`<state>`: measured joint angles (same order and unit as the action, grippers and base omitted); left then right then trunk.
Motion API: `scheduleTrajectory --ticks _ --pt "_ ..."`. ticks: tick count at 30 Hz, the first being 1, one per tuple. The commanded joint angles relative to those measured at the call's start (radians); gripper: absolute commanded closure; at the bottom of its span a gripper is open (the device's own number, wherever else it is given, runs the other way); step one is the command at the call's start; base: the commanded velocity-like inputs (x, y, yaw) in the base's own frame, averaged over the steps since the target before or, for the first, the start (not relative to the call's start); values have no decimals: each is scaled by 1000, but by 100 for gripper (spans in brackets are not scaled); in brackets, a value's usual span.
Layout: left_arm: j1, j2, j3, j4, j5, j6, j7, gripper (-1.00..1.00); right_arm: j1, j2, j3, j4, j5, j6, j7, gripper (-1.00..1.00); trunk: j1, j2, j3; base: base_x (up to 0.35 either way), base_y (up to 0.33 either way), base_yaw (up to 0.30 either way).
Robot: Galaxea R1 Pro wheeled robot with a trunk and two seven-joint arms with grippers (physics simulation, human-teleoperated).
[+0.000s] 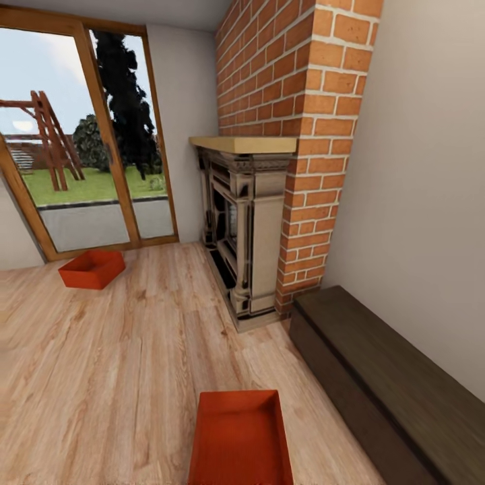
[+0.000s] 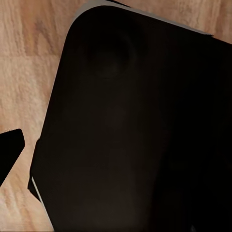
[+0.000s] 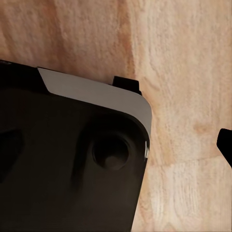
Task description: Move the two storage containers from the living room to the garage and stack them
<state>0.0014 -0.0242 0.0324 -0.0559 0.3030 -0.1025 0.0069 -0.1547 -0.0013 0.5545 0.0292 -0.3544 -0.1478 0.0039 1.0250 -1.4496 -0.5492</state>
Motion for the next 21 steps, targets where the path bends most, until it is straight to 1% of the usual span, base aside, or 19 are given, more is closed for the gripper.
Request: scheduleTrajectory --ticks 1,11,21 --pt "0 0 3 -1 2 -2 1 -100 -1 0 8 3 -8 -6 0 -100 0 0 -2 0 0 160" --pt "0 0 3 -1 2 -2 1 -100 -1 0 8 3 -8 -6 1 -100 0 0 -16 0 0 171" --pt "0 0 2 -1 2 -2 1 -100 -1 -1 8 3 -8 -5 -1 -100 0 0 -32 0 0 23"
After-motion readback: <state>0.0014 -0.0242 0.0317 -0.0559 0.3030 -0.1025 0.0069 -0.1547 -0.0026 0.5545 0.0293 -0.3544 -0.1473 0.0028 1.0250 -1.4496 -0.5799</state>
